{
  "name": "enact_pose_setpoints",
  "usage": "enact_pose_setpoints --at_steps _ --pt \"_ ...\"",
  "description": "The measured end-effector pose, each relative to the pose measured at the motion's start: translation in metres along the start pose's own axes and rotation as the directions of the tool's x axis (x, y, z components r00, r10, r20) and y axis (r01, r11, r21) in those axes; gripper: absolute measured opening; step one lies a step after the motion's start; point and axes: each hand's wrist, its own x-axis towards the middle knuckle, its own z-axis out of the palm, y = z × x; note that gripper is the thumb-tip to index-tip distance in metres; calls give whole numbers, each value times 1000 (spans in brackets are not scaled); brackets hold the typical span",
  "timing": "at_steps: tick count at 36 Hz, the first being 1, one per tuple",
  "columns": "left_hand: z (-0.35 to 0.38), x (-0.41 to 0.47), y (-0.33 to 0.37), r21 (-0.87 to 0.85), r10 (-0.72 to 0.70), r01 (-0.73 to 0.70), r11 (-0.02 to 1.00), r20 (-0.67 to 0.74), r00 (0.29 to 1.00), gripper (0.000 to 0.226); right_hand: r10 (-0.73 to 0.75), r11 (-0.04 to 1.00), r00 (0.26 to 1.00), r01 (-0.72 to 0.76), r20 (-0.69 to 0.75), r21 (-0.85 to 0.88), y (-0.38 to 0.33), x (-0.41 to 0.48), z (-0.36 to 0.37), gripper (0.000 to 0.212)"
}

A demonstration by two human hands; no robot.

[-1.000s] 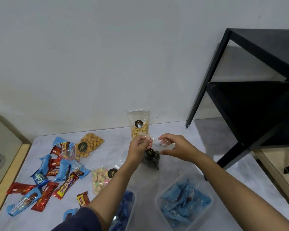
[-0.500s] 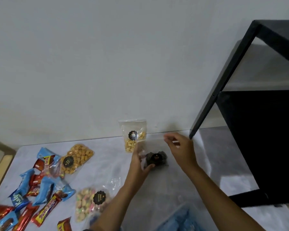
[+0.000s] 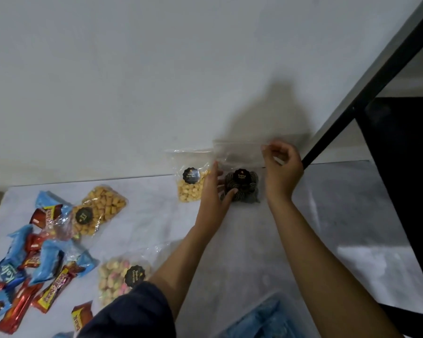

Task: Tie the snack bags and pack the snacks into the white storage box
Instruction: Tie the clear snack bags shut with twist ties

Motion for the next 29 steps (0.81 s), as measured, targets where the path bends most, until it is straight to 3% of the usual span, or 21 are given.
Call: enact_pose_setpoints --at_steps 11,15,19,25,29 --pt "-19 -3 13 212 14 -31 977 81 997 76 40 995 998 -35 50 -93 7 -9 -2 22" --pt "-49 -16 23 230 65 -79 970 66 996 50 72 986 991 -54 112 -156 4 -27 -12 30" --pt "-96 -35 16 258 27 -55 965 111 993 22 52 966 973 7 223 -257 1 -65 -21 34" --pt "-163 -57 -12 474 -152 -28 880 338 929 29 188 896 886 22 424 -443 14 -153 -23 38" --pt "-186 -70 -22 579 -232 -66 813 425 875 37 380 812 738 23 558 -583 29 -208 -16 36"
